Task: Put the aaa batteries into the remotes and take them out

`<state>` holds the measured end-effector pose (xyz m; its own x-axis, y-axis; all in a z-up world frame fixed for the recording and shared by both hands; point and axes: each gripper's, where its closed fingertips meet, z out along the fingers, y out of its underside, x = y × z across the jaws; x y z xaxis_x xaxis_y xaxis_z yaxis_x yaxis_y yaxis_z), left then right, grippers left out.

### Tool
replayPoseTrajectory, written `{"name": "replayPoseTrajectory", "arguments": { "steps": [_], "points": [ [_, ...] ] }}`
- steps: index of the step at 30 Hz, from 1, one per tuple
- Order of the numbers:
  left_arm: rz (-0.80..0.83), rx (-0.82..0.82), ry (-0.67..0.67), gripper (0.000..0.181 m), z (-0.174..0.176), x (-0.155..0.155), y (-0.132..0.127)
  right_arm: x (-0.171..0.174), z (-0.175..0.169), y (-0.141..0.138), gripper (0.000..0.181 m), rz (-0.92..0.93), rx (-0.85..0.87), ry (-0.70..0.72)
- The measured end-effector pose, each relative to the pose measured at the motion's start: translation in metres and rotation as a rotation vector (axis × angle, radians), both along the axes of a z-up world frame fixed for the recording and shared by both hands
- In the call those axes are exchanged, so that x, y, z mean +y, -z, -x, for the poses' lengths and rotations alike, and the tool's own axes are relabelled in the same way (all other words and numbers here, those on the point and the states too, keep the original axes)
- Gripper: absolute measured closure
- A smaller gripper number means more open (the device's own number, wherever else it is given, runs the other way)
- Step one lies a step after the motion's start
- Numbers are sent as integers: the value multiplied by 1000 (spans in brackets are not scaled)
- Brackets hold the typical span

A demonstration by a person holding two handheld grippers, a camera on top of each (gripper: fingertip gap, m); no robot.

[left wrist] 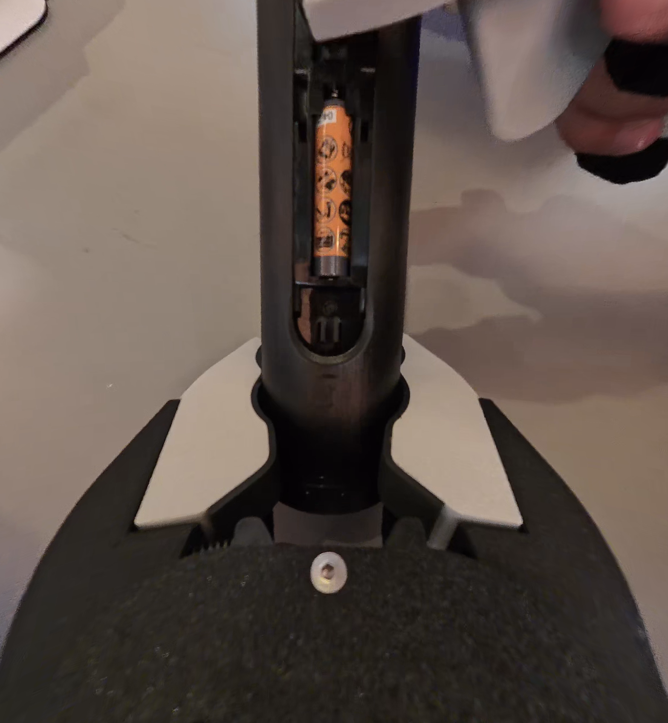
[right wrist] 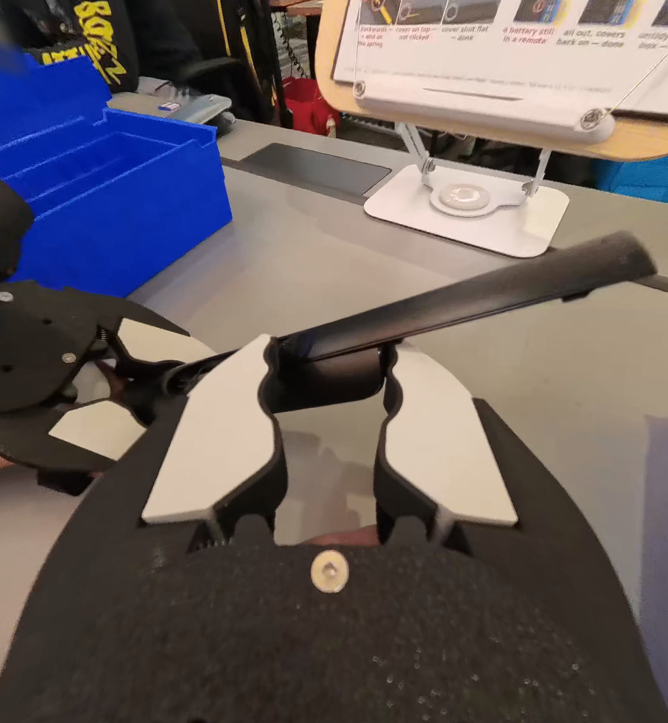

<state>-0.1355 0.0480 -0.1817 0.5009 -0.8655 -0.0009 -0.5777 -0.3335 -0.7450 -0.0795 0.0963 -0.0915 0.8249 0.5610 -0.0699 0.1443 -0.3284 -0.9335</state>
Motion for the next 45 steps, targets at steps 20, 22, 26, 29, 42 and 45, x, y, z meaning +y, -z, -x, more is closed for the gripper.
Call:
{"name": "replayPoseTrajectory", "arguments": {
  "steps": [20,22,26,29,42,45],
  "points": [
    [-30,66,0,122,13,4,5,-11,-14,2,120,115,169,-120],
    [-23,72,7,122,12,2,7,-12,-22,2,122,104,141,-113],
    [-2,93,39,122,12,-7,12,-27,-33,14,124,149,124,-117],
    [-14,126,95,122,12,-17,12,-41,-48,23,123,158,93,-91],
    [2,155,205,122,16,-24,12,-57,-68,5,127,23,68,-67],
    [-5,170,220,122,15,-27,12,-65,-43,-8,127,-46,38,-193]
  ]
}}
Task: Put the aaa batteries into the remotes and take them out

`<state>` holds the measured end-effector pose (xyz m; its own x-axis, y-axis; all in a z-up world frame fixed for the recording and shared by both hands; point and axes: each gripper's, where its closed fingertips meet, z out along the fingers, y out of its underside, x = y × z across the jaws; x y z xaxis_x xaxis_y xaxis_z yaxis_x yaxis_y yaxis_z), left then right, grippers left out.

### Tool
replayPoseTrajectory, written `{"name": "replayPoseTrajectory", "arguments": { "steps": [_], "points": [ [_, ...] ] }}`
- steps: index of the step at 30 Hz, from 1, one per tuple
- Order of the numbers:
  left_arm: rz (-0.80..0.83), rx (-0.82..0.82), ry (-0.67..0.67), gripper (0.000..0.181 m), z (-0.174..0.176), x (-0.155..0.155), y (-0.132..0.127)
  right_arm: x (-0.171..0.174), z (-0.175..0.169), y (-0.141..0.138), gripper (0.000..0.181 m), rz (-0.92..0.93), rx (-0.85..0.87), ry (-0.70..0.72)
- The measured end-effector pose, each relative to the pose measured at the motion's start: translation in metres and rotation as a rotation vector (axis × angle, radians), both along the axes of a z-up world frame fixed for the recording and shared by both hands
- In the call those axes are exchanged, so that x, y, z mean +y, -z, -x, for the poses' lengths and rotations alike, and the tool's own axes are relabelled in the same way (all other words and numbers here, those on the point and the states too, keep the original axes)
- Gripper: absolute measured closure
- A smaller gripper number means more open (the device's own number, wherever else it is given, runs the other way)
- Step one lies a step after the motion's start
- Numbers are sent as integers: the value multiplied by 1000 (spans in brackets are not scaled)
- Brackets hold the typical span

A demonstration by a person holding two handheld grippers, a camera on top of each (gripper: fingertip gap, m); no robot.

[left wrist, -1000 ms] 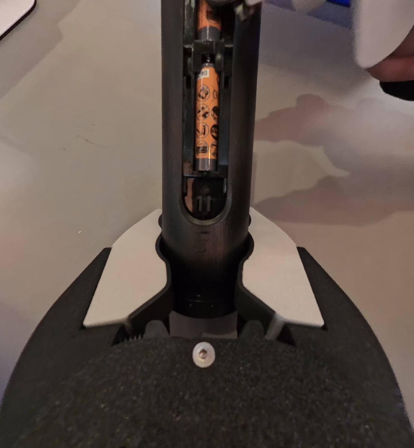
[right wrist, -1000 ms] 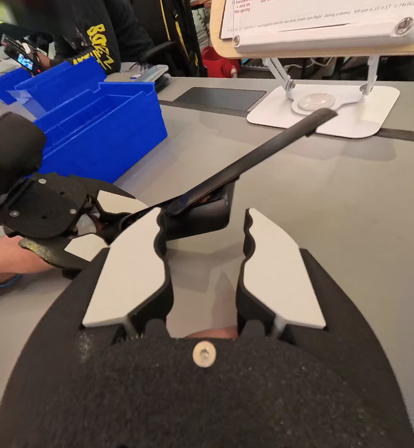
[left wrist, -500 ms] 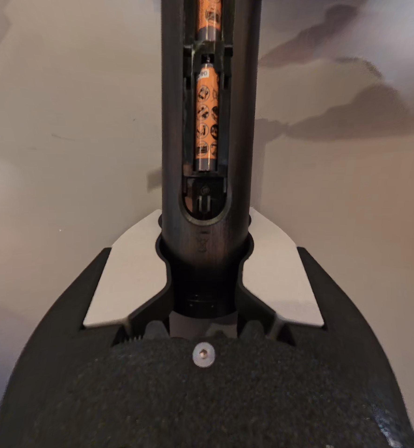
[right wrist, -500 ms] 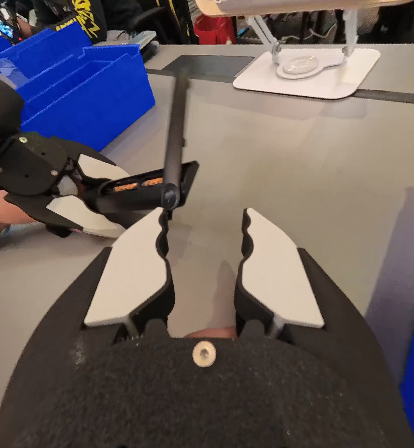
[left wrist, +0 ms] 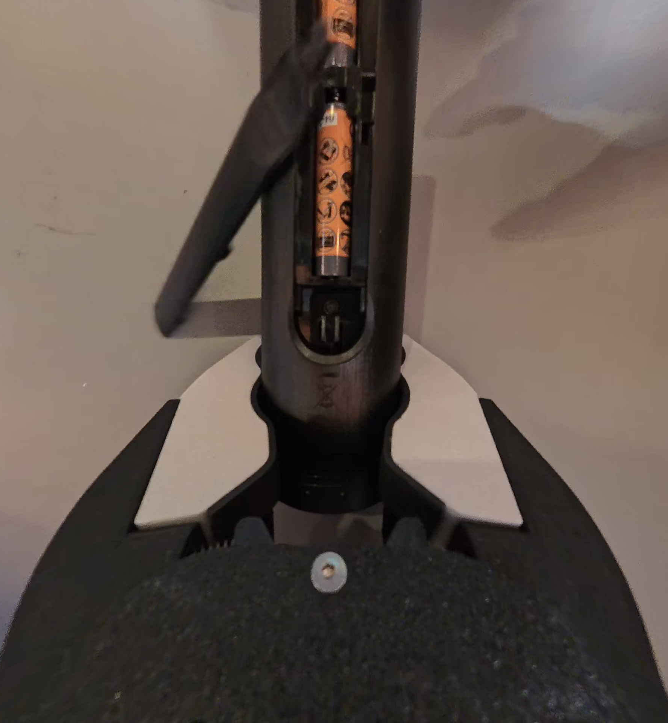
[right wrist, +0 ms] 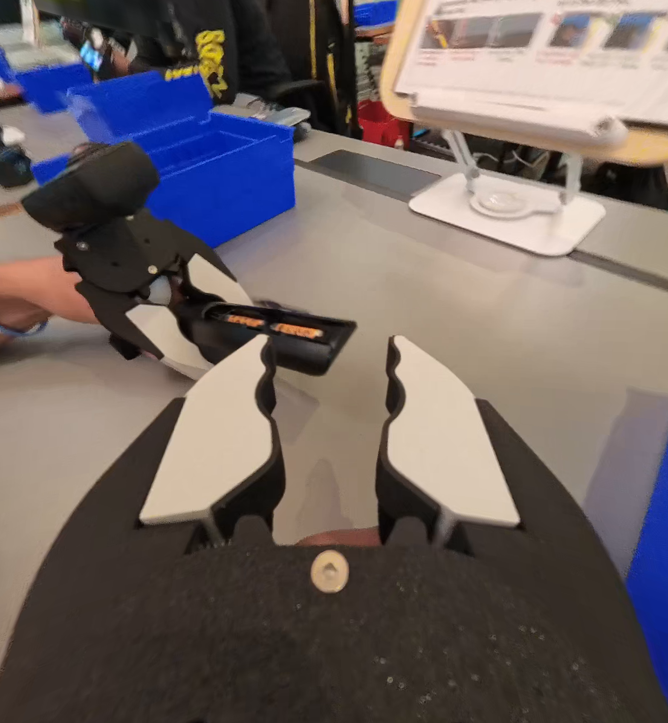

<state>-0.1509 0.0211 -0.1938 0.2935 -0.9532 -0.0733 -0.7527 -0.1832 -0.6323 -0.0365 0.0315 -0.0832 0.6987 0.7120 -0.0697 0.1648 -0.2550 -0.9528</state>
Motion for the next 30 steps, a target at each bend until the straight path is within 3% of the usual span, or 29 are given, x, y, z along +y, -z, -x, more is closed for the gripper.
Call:
{"name": "replayPoseTrajectory", "arguments": {
  "steps": [3,8,11,14,16,18,25,28,30],
  "points": [
    [-6,11,25,122,-2,-5,-1,3,10,5,128,-63,-167,-55],
    [-39,27,71,122,-2,-12,-5,-21,28,-2,133,-105,-167,-269],
    [-8,17,87,122,-3,-16,-6,-21,25,-1,126,-140,-227,-291],
    [31,-21,106,122,-6,-22,-10,-24,27,1,117,-107,-173,-351],
    [76,-83,127,122,-10,-28,-18,-24,30,12,98,-21,-135,-374],
    [94,-126,138,122,-12,-31,-24,-25,36,19,99,37,-69,-403],
    [134,-185,224,122,-20,-48,-32,-33,57,8,107,101,219,-484],
    [129,-197,196,122,-22,-44,-34,-36,65,1,127,98,314,-505],
    [129,-225,190,122,-22,-42,-39,-34,66,-4,130,109,384,-507]
  ]
}}
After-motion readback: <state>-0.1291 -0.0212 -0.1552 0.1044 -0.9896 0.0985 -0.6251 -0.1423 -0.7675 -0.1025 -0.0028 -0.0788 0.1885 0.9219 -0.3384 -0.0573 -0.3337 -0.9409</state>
